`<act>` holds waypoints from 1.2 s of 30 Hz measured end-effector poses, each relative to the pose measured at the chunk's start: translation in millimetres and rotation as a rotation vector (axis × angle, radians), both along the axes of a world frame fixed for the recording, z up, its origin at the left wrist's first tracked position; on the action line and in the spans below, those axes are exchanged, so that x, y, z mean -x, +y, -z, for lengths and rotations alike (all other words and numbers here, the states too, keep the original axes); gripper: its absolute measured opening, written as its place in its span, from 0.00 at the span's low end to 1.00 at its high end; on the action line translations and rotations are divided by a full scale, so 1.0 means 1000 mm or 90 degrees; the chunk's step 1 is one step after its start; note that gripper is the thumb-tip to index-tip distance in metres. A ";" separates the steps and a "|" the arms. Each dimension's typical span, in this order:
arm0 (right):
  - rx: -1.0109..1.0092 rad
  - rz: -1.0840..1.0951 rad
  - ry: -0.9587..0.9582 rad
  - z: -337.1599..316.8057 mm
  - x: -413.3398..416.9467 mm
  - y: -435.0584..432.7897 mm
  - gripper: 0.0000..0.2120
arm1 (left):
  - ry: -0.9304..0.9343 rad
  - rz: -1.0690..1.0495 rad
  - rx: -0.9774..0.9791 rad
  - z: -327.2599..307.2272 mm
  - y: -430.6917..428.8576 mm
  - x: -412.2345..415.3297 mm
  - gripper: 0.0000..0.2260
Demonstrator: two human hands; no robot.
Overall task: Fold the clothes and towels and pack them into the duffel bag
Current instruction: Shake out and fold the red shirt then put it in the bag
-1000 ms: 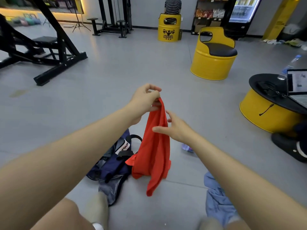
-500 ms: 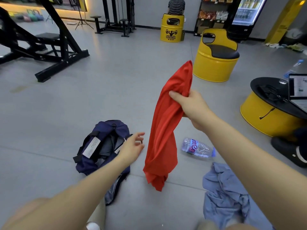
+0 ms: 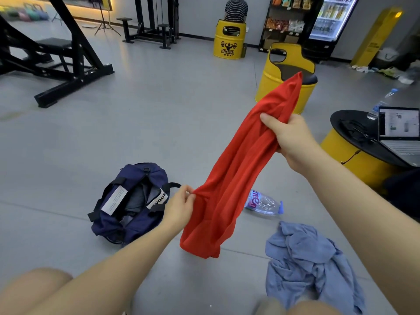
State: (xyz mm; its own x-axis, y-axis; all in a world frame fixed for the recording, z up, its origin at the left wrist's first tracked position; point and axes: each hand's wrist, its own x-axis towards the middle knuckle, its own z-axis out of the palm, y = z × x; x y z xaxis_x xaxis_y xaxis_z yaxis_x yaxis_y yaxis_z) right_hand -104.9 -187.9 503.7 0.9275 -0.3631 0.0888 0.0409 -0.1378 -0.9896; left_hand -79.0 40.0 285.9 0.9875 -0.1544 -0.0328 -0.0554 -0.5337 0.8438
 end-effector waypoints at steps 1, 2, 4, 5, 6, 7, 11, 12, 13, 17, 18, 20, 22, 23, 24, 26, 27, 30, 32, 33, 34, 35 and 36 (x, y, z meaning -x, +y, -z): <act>0.021 0.009 0.006 0.005 -0.001 -0.005 0.02 | -0.018 -0.002 0.002 -0.004 0.003 -0.002 0.07; 0.040 0.018 0.023 0.012 -0.001 -0.009 0.02 | -0.039 -0.002 0.001 -0.009 0.006 -0.004 0.06; 0.086 0.035 0.076 0.029 -0.005 -0.014 0.03 | -0.080 0.013 -0.006 -0.022 0.008 -0.009 0.05; 0.119 0.036 0.113 0.038 -0.008 -0.016 0.04 | -0.098 0.026 -0.008 -0.030 0.008 -0.010 0.04; 0.147 0.035 0.148 0.050 -0.012 -0.019 0.09 | -0.112 0.039 -0.009 -0.039 0.006 -0.011 0.04; 0.179 0.039 0.179 0.060 -0.016 -0.022 0.14 | -0.123 0.051 -0.008 -0.048 0.004 -0.012 0.03; 0.440 -0.004 0.243 0.080 -0.013 -0.006 0.24 | -0.195 0.109 -0.007 -0.077 -0.008 -0.014 0.05; 0.498 -0.051 0.230 0.085 -0.011 0.000 0.31 | -0.221 0.125 -0.018 -0.084 -0.012 -0.015 0.05; 0.535 -0.113 0.212 0.088 -0.008 0.008 0.37 | -0.245 0.139 -0.035 -0.089 -0.016 -0.016 0.04; 0.538 -0.242 0.155 0.098 -0.002 0.028 0.30 | -0.296 0.187 -0.075 -0.103 -0.026 -0.018 0.03; 0.540 -0.232 0.131 0.099 -0.001 0.031 0.21 | -0.307 0.188 -0.072 -0.106 -0.026 -0.017 0.03; 0.594 -0.193 0.088 0.097 0.001 0.034 0.07 | -0.323 0.190 -0.069 -0.108 -0.021 -0.015 0.03; 0.636 -0.154 0.062 0.097 0.003 0.035 0.07 | -0.284 0.218 -0.088 -0.103 -0.008 -0.013 0.08; 0.636 -0.131 0.047 0.097 0.005 0.034 0.07 | -0.246 0.237 -0.121 -0.096 0.000 -0.013 0.10; 0.624 -0.104 0.028 0.096 0.006 0.031 0.07 | -0.205 0.252 -0.170 -0.087 0.009 -0.013 0.10; 0.593 -0.047 0.004 0.094 0.009 0.022 0.07 | -0.124 0.242 -0.288 -0.064 0.031 -0.016 0.05; 0.586 -0.027 0.003 0.094 0.011 0.016 0.06 | -0.091 0.214 -0.324 -0.057 0.043 -0.018 0.05; 0.614 -0.020 0.044 0.099 0.015 0.000 0.06 | -0.067 0.113 -0.346 -0.052 0.066 -0.025 0.07; 0.641 -0.030 0.093 0.108 0.016 -0.006 0.05 | -0.068 0.063 -0.292 -0.060 0.070 -0.032 0.05; 0.652 -0.029 0.120 0.113 0.016 -0.009 0.05 | -0.065 0.047 -0.245 -0.065 0.068 -0.036 0.06; 0.660 -0.023 0.148 0.117 0.016 -0.012 0.05 | -0.059 0.045 -0.196 -0.072 0.065 -0.037 0.06; 0.662 -0.017 0.174 0.120 0.015 -0.014 0.05 | -0.052 0.055 -0.154 -0.080 0.059 -0.038 0.05; 0.653 -0.018 0.194 0.121 0.015 -0.014 0.05 | -0.047 0.071 -0.120 -0.089 0.052 -0.038 0.04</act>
State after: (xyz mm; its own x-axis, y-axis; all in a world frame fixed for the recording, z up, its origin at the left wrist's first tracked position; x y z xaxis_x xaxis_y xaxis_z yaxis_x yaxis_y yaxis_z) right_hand -119.6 -201.8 382.5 0.9691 -0.2243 0.1029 -0.1718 -0.9126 -0.3710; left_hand -40.6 91.8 374.6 0.9654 -0.2606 0.0012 -0.1812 -0.6682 0.7216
